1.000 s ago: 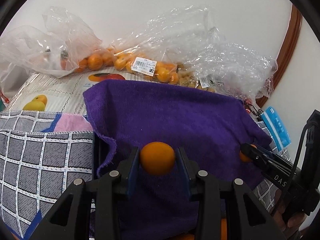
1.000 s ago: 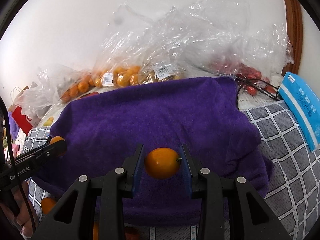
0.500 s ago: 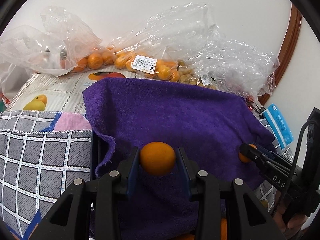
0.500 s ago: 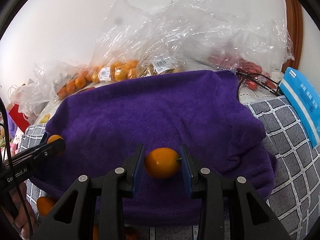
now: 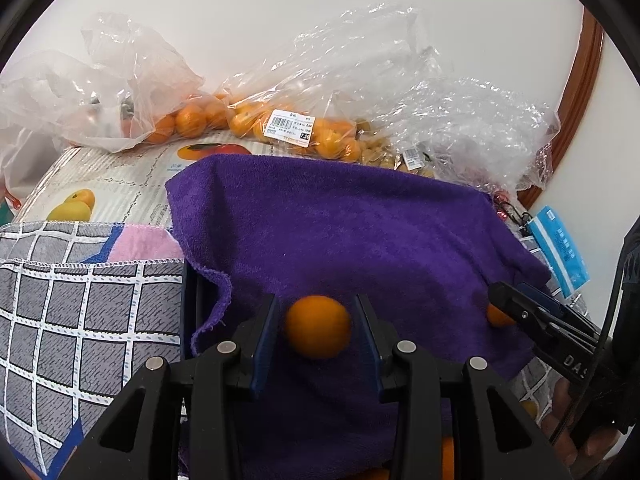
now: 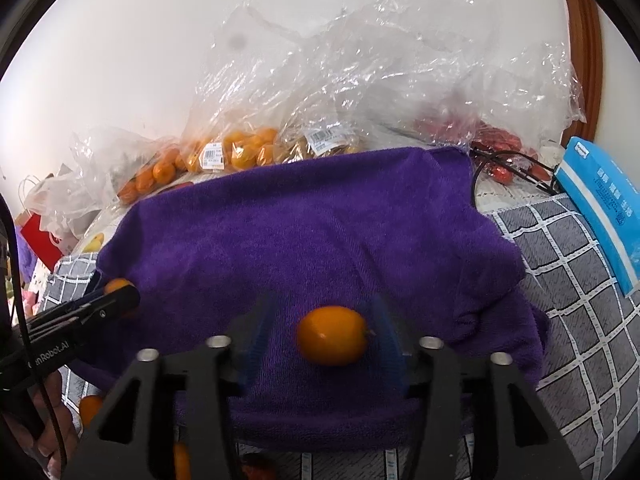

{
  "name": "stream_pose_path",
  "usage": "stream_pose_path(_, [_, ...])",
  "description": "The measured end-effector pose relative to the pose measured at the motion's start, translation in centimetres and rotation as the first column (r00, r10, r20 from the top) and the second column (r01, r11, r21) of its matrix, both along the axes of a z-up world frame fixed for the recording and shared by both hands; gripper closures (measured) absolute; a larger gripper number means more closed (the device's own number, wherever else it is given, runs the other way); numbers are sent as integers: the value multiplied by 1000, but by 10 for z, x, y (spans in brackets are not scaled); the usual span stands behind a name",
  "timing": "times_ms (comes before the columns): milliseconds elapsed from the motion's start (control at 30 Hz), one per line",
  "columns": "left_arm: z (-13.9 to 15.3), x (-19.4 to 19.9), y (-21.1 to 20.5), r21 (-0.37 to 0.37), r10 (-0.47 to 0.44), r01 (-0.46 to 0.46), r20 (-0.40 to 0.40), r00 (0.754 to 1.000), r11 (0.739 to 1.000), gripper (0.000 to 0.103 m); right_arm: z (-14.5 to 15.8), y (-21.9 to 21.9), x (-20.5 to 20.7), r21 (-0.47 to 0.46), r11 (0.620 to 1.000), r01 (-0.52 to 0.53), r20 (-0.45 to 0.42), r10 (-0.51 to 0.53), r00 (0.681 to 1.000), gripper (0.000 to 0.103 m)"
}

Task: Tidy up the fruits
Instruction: 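Open the right gripper onto the towel while the left gripper releases its orange, then withdraw both open grippers from the towel back toward the fruit cluster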

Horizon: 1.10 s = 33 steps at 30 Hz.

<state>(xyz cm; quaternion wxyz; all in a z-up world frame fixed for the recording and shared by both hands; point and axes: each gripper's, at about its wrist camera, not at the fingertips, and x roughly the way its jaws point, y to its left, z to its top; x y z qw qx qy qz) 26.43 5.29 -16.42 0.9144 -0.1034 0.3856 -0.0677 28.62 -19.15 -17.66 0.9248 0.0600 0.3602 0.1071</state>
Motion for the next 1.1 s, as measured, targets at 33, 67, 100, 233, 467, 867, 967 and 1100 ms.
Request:
stream_pose_path(33, [1, -1, 1, -7, 1, -1, 5, 1000, 1000, 61, 2, -2, -2, 15, 1000, 4, 12, -4, 1000, 35])
stream_pose_path(67, [3, -2, 2, -14, 2, -2, 12, 1000, 1000, 56, 4, -4, -3, 23, 1000, 7, 18, -7, 1000, 33])
stream_pose_path(100, [4, -4, 3, -19, 3, -3, 23, 1000, 1000, 53, 5, -5, -4, 28, 1000, 12, 23, -13, 1000, 31])
stream_pose_path(233, [13, -11, 3, -23, 8, -6, 75, 997, 1000, 51, 9, -9, -8, 23, 998, 50, 50, -51, 997, 30])
stream_pose_path(467, [17, -18, 2, -17, 27, -25, 121, 992, 1000, 51, 9, -2, -12, -44, 998, 44, 65, -41, 997, 30])
stream_pose_path(867, [28, -24, 12, -80, 65, -53, 164, 984, 995, 51, 22, 3, -23, -114, 989, 94, 141, -78, 987, 30])
stream_pose_path(967, [35, -26, 10, -37, 64, -58, 186, 980, 998, 51, 25, -3, -20, -67, 994, 83, 112, -75, 991, 30])
stream_pose_path(1100, [53, -32, 3, 24, 41, -48, 229, 973, 999, 51, 35, -8, -16, -41, 996, 84, 89, -80, 993, 30])
